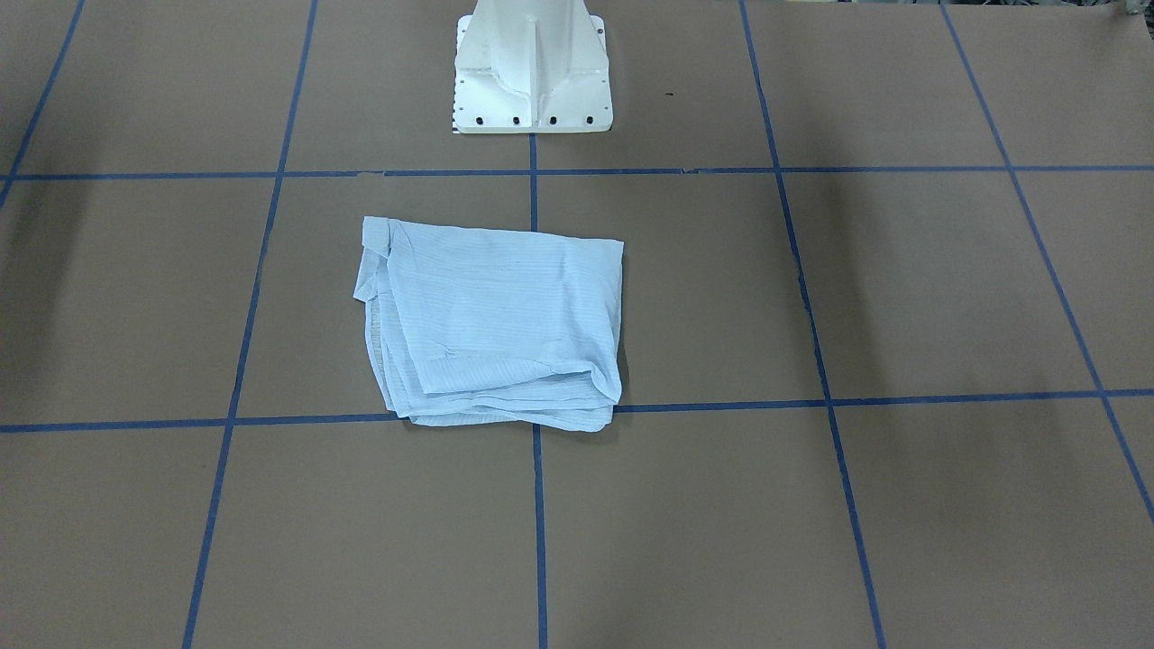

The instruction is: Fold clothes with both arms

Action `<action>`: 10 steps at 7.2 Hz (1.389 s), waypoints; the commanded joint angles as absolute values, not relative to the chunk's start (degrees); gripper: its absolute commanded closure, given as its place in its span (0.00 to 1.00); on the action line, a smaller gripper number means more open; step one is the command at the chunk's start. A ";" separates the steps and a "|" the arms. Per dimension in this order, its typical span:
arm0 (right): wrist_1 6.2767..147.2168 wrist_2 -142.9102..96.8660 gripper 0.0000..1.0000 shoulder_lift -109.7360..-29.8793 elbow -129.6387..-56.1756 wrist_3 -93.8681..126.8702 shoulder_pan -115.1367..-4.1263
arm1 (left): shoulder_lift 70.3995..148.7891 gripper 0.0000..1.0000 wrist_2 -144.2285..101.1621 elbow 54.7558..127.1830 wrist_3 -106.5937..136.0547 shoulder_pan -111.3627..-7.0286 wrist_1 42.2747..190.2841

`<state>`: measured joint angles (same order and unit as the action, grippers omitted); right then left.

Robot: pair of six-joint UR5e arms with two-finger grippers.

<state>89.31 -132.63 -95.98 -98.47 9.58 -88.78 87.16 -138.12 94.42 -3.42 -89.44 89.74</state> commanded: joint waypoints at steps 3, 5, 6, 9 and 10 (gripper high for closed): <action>89.47 -132.63 0.00 -96.50 -98.44 6.34 -88.59 | 87.10 0.00 -138.16 94.39 -3.43 -89.47 89.74; 89.47 -132.63 0.00 -96.68 -98.44 6.33 -88.33 | 87.10 0.00 -138.16 94.31 -3.43 -89.39 89.82; 89.39 -132.63 0.00 -96.68 -98.44 6.33 -88.33 | 87.10 0.00 -138.25 94.31 -3.43 -89.47 89.82; 89.38 -132.63 0.00 -96.68 -98.26 6.33 -88.33 | 87.10 0.01 -138.25 94.31 -3.43 -89.38 89.82; 89.30 -132.63 0.00 -96.68 -98.26 6.42 -88.33 | 87.10 0.00 -138.25 94.31 -3.43 -89.38 89.82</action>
